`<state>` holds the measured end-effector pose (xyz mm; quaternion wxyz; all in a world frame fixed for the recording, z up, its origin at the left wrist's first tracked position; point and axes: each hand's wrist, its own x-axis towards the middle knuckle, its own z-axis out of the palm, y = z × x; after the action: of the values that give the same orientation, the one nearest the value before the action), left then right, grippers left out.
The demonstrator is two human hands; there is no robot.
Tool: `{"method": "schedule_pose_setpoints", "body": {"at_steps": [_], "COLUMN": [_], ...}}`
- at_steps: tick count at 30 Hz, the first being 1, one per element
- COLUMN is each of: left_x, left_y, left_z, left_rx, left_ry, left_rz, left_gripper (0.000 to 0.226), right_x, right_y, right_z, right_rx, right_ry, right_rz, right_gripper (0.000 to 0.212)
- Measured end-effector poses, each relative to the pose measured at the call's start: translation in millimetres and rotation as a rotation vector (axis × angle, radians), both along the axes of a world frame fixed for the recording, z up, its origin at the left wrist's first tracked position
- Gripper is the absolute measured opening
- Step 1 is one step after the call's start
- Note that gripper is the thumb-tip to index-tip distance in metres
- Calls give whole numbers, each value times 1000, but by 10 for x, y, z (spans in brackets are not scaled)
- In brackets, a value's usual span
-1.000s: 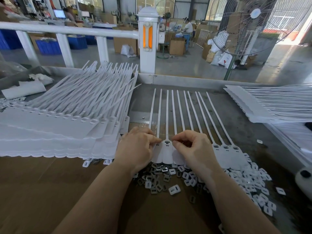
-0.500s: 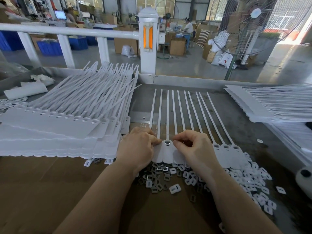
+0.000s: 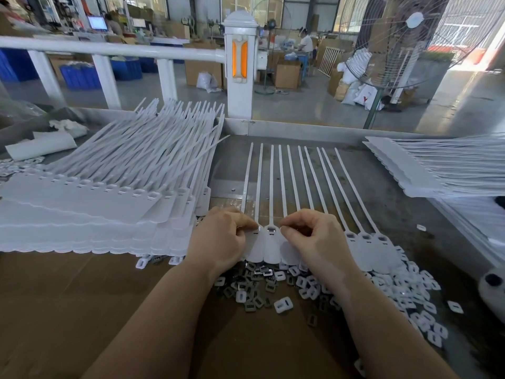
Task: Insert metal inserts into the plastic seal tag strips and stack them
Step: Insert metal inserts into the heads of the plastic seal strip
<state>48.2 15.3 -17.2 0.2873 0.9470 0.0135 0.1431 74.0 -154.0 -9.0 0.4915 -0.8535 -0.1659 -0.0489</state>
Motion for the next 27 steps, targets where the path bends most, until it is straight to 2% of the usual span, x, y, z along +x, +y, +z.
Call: {"method": "schedule_pose_setpoints", "body": {"at_steps": [7,15,18,23,27], "left_x": [0,-27,-39,-37,-31], "left_y": [-78,-84,-71,-45,-44], "left_z": [39,5,8,-2,-4], "left_rx": [257,80,54,39,31], "left_ry": [21,-53,-79,-90,-97], "left_rz": [15,69,85,100,106], "left_gripper": [30,25,23,21,21], "right_x": [-16,-23,-28,-38,-36], "right_y": [-1,-9,-54,-130,-152], "right_z": [14,37,93,206,220], "right_rx": [-7,-28,-63,-296,-472], "right_ry": [-4,-87,-90,33,63], "right_rz": [12,34,143,450,562], "right_gripper": [9,11,14,13,15]}}
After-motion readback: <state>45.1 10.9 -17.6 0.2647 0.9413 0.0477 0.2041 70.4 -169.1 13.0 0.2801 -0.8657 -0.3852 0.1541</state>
